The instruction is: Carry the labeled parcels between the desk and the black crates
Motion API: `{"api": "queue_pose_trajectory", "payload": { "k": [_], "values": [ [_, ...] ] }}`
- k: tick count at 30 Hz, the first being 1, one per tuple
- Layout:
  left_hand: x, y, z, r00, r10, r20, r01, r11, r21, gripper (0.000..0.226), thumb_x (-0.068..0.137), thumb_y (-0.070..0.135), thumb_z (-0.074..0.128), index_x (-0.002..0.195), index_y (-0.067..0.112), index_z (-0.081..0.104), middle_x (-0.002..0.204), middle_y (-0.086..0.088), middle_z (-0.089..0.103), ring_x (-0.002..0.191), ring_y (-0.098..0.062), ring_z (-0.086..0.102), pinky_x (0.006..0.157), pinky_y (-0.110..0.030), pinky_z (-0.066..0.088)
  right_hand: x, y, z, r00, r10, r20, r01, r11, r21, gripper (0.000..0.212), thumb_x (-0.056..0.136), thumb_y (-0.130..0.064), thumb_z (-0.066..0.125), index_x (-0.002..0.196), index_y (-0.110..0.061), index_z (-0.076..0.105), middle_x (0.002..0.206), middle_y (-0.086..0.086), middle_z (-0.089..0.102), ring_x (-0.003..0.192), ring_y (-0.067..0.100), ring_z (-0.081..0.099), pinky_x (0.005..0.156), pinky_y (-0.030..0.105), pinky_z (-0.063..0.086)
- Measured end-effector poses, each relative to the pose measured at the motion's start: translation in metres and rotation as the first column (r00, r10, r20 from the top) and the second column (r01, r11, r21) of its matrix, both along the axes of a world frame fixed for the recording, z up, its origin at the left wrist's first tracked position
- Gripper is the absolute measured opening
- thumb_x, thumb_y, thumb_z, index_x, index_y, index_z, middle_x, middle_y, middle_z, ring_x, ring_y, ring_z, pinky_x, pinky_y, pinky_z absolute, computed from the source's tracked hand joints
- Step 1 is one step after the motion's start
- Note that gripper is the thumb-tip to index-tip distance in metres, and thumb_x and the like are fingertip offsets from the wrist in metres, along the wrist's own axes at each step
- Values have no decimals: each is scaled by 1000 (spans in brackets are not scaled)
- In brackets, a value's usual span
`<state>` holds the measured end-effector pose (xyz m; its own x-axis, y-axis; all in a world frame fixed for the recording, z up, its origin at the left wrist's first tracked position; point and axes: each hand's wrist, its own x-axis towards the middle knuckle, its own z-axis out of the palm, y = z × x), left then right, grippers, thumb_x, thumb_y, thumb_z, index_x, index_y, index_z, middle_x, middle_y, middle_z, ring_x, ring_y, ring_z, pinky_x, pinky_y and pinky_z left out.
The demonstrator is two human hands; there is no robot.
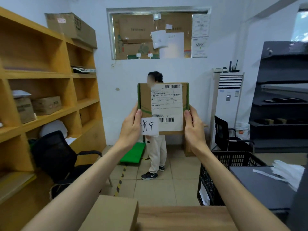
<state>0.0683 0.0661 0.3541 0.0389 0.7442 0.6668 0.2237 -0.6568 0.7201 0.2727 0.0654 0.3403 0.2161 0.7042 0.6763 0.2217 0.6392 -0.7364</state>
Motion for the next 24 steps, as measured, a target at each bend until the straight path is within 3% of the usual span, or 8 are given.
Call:
{"api": "queue_pose_trajectory", "payload": {
  "k": [5, 7, 11, 14, 16, 20, 22, 24],
  "values": [
    [-64, -15, 4, 987, 155, -29, -154, 988, 32, 43, 112, 27, 33, 153, 17, 43, 140, 5, 62, 127, -6, 58, 107, -35, 49, -59, 11, 5, 992, 124, -8, -124, 992, -31, 42, 107, -37, 38, 147, -23, 46, 138, -4, 58, 128, 8, 53, 106, 42, 49],
    [-103, -28, 7, 966, 255, -38, -254, 967, 30, 45, 111, 32, 34, 154, 18, 42, 139, 5, 62, 125, -8, 59, 106, -38, 50, -98, 11, 9, 976, 217, 2, -217, 976, -23, 41, 107, -36, 38, 145, -25, 46, 135, -3, 60, 125, 12, 57, 103, 45, 51],
    [-195, -74, 7, 904, 427, 5, -427, 904, 12, 44, 112, 28, 35, 154, 17, 41, 142, 10, 57, 120, 5, 57, 99, -18, 50, -201, 4, 11, 909, 418, 5, -417, 908, -33, 36, 109, -28, 38, 141, -18, 51, 128, -2, 65, 120, 10, 61, 104, 42, 51],
    [-268, -128, 4, 794, 608, 14, -608, 794, -7, 46, 111, 30, 35, 156, 17, 36, 144, 23, 41, 124, 13, 43, 98, 0, 36, -294, -15, 10, 830, 557, 25, -555, 829, -62, 37, 108, -31, 38, 140, -20, 51, 130, -7, 63, 121, 1, 57, 103, 33, 51],
    [-318, -168, 3, 720, 694, 13, -694, 720, 0, 46, 111, 33, 35, 154, 19, 40, 149, 17, 47, 130, 7, 47, 107, -13, 40, -355, -40, 12, 742, 669, 26, -667, 742, -71, 33, 109, -28, 37, 138, -24, 51, 125, -15, 63, 115, -10, 56, 95, 19, 52],
    [-406, -267, 5, 532, 844, 65, -846, 533, 14, 41, 111, 29, 37, 150, 22, 45, 133, 25, 57, 119, 17, 52, 102, -12, 43, -478, -102, 16, 560, 827, 53, -825, 562, -57, 42, 108, -30, 38, 150, -23, 43, 144, -10, 54, 133, 2, 47, 110, 24, 42],
    [-440, -322, 7, 415, 905, 91, -909, 417, -10, 43, 110, 35, 38, 149, 20, 48, 135, 12, 63, 124, -2, 59, 108, -34, 48, -535, -141, 21, 457, 888, 52, -886, 460, -58, 44, 108, -30, 39, 151, -22, 41, 148, -7, 50, 136, 2, 42, 106, 12, 39],
    [-471, -380, 10, 290, 952, 95, -956, 293, -19, 46, 109, 40, 39, 150, 20, 48, 134, 2, 66, 120, -16, 63, 103, -48, 51, -587, -188, 26, 362, 931, 55, -928, 365, -76, 41, 108, -31, 39, 148, -23, 44, 146, -8, 51, 134, 3, 44, 108, 17, 41]
  ]
}}
